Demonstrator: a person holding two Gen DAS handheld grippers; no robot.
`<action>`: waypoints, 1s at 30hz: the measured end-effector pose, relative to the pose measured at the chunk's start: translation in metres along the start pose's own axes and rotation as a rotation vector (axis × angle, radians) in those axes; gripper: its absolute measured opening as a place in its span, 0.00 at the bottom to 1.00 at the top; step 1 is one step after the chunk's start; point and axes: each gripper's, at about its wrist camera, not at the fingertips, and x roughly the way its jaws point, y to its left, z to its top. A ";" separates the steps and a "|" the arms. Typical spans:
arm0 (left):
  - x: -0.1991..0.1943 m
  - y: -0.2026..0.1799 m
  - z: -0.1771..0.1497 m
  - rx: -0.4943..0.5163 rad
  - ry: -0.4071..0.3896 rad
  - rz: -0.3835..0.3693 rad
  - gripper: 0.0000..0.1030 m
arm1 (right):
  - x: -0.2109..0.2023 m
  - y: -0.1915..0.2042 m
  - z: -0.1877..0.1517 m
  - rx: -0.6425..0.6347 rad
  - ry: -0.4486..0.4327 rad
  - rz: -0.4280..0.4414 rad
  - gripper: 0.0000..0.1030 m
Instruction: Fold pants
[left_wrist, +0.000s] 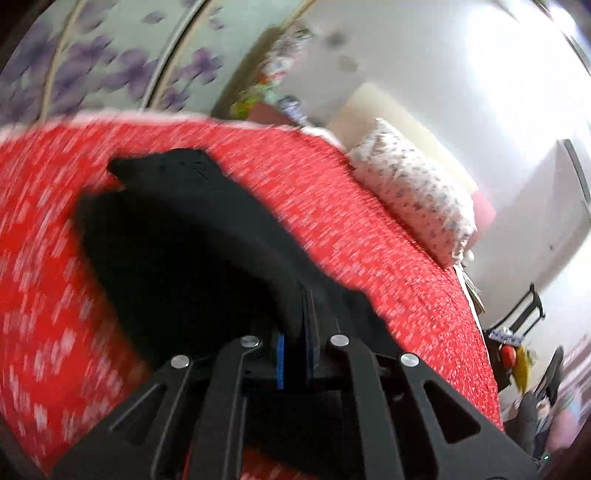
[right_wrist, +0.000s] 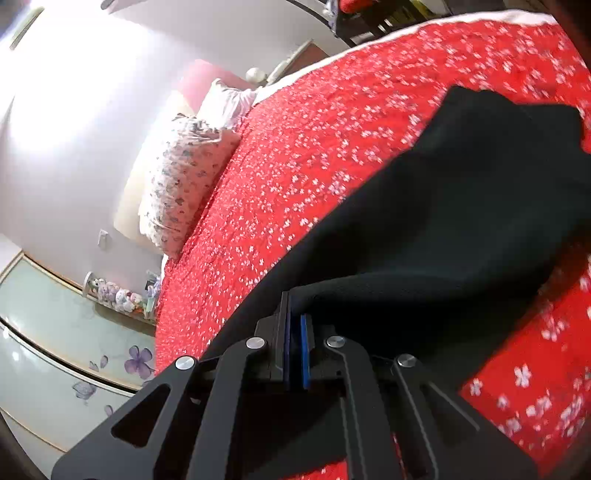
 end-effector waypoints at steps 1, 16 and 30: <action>0.002 0.015 -0.010 -0.058 0.028 0.003 0.08 | -0.001 0.001 -0.002 0.007 0.003 -0.002 0.04; 0.032 0.084 0.014 -0.286 0.118 -0.050 0.25 | -0.008 0.006 -0.014 -0.082 0.045 -0.075 0.04; 0.016 0.099 0.019 -0.258 0.037 0.099 0.14 | -0.010 -0.001 -0.021 -0.126 0.122 -0.181 0.04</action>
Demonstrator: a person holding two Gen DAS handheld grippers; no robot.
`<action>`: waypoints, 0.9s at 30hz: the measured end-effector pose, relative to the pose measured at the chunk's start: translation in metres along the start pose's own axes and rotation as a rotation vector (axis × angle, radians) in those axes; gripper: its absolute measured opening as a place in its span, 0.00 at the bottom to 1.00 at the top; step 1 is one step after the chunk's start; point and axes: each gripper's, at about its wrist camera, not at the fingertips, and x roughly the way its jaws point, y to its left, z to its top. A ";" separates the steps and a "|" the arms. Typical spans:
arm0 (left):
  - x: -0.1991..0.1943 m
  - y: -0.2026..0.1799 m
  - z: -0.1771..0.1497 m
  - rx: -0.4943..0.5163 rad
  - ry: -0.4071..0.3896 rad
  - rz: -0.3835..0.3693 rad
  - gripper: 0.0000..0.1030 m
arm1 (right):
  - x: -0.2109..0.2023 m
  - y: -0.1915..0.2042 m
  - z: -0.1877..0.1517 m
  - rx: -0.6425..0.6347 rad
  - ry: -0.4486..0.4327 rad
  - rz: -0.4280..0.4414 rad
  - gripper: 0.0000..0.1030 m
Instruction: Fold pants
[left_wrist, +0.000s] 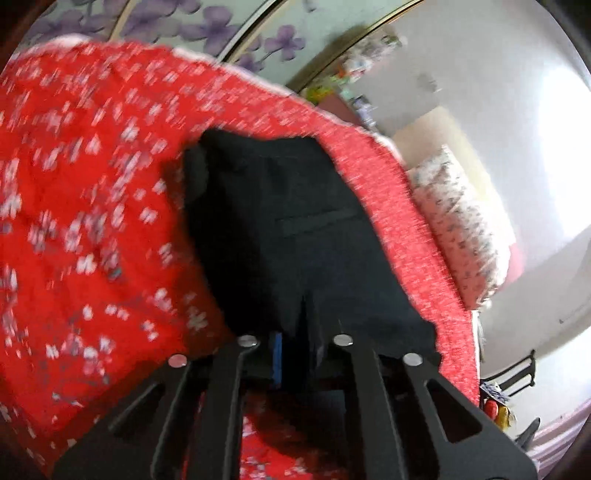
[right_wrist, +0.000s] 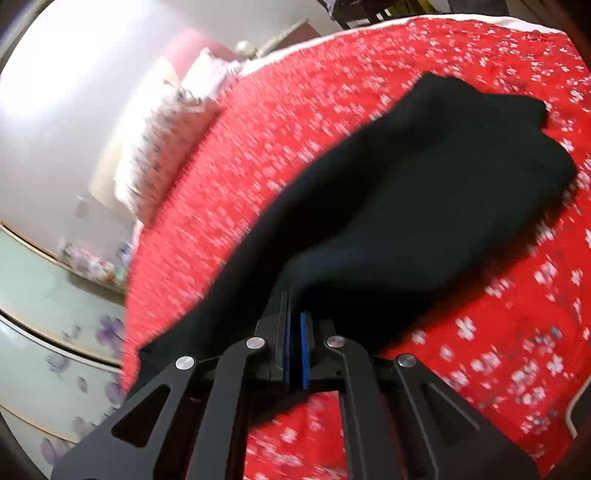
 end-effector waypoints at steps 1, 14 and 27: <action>0.000 0.002 -0.001 -0.009 0.000 -0.002 0.15 | 0.001 0.001 -0.001 -0.008 0.020 -0.011 0.05; -0.078 -0.033 -0.010 0.176 -0.331 0.107 0.84 | -0.127 -0.052 0.064 -0.045 -0.392 -0.152 0.72; -0.051 -0.123 -0.102 0.787 -0.208 0.002 0.91 | -0.069 -0.090 0.074 -0.062 -0.143 -0.206 0.41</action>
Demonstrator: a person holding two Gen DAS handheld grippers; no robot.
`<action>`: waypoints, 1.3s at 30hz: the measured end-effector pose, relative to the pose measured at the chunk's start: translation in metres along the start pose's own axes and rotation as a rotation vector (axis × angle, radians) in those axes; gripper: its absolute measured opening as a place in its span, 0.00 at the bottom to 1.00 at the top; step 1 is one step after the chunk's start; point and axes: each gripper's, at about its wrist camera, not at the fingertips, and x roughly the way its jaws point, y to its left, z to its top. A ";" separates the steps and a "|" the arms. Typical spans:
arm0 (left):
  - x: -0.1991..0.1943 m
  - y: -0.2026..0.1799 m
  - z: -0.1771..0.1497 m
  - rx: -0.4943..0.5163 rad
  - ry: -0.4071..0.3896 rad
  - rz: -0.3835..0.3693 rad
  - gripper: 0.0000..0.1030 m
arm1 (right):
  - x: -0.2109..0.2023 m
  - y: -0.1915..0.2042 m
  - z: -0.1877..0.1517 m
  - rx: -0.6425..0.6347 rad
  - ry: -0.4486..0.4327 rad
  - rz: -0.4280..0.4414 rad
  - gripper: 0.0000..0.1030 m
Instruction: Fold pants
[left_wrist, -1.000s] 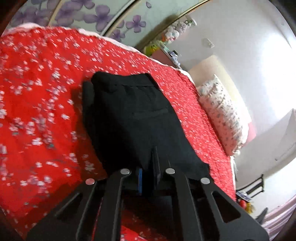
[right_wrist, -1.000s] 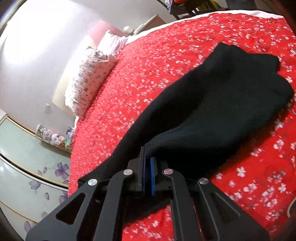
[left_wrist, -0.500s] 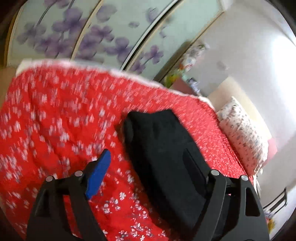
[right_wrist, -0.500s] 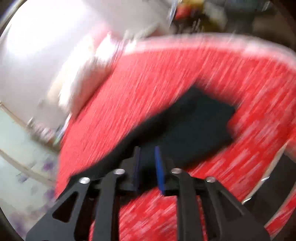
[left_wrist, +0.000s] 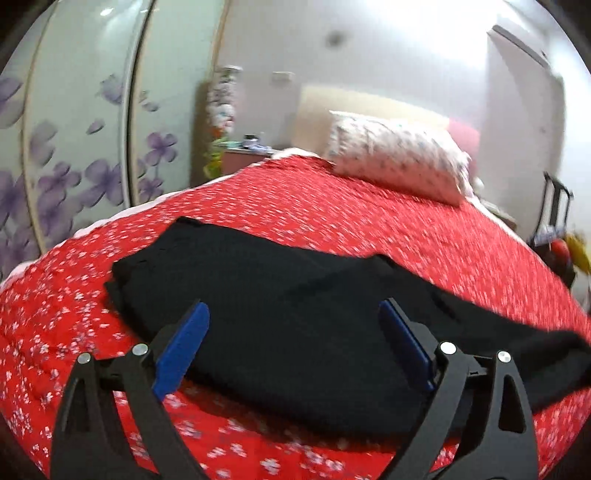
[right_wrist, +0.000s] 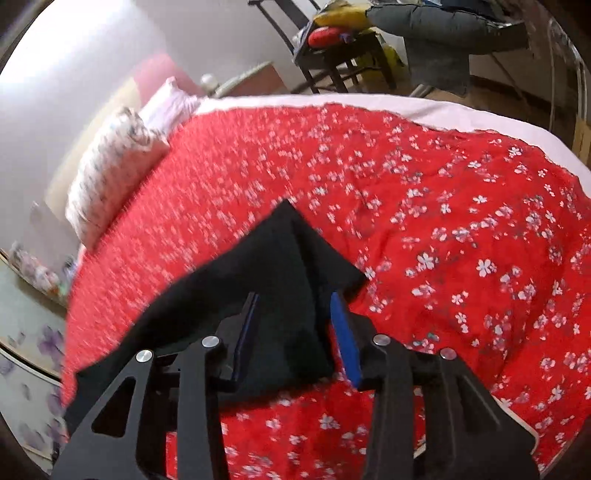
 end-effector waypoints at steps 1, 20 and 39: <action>0.001 -0.005 -0.003 0.018 0.009 -0.010 0.91 | 0.005 -0.001 -0.002 -0.001 0.021 -0.011 0.41; 0.012 -0.009 -0.014 -0.027 0.065 -0.029 0.94 | -0.014 0.083 -0.008 -0.504 -0.158 -0.174 0.05; 0.017 -0.005 -0.015 -0.046 0.085 -0.039 0.95 | 0.037 0.029 0.035 -0.265 -0.020 -0.340 0.05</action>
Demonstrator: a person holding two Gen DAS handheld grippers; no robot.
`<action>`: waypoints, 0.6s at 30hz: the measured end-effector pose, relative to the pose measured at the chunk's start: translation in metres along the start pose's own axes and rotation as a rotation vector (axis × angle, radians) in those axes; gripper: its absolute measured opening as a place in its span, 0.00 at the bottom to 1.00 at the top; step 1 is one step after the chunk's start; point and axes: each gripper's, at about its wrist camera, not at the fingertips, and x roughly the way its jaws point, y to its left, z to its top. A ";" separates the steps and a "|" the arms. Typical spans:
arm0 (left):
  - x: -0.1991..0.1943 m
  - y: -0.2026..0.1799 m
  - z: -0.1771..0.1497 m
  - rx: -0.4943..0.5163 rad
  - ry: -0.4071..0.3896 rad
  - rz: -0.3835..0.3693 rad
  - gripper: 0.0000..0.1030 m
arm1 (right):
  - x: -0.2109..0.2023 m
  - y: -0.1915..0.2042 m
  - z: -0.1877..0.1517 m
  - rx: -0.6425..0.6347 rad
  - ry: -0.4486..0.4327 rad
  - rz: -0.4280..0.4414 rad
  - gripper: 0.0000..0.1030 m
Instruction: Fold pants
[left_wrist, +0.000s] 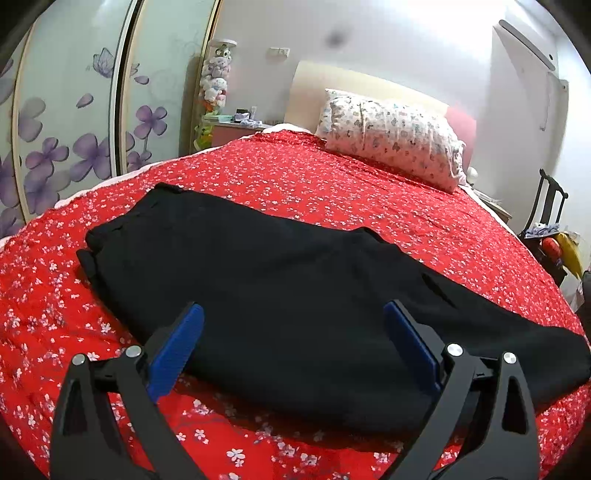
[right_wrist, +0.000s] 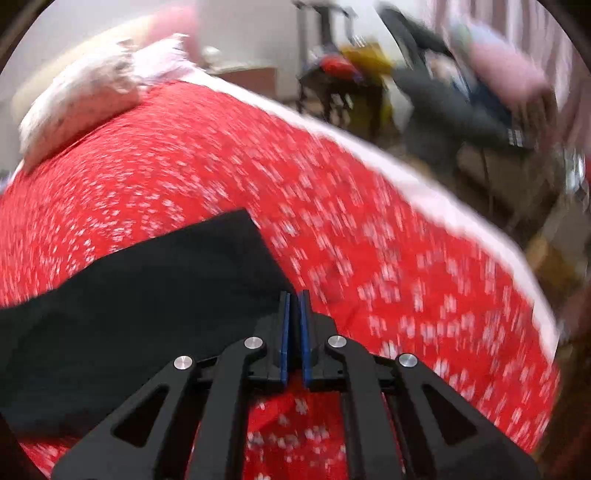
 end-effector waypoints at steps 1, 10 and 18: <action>0.000 0.000 0.000 0.003 -0.001 0.002 0.95 | 0.007 0.001 -0.002 -0.014 0.023 -0.006 0.06; -0.005 0.001 0.004 -0.023 -0.019 0.011 0.98 | -0.064 0.042 0.002 -0.130 -0.233 -0.152 0.61; -0.007 -0.010 0.007 -0.037 -0.028 -0.024 0.98 | -0.117 0.247 -0.039 -0.568 -0.136 0.780 0.51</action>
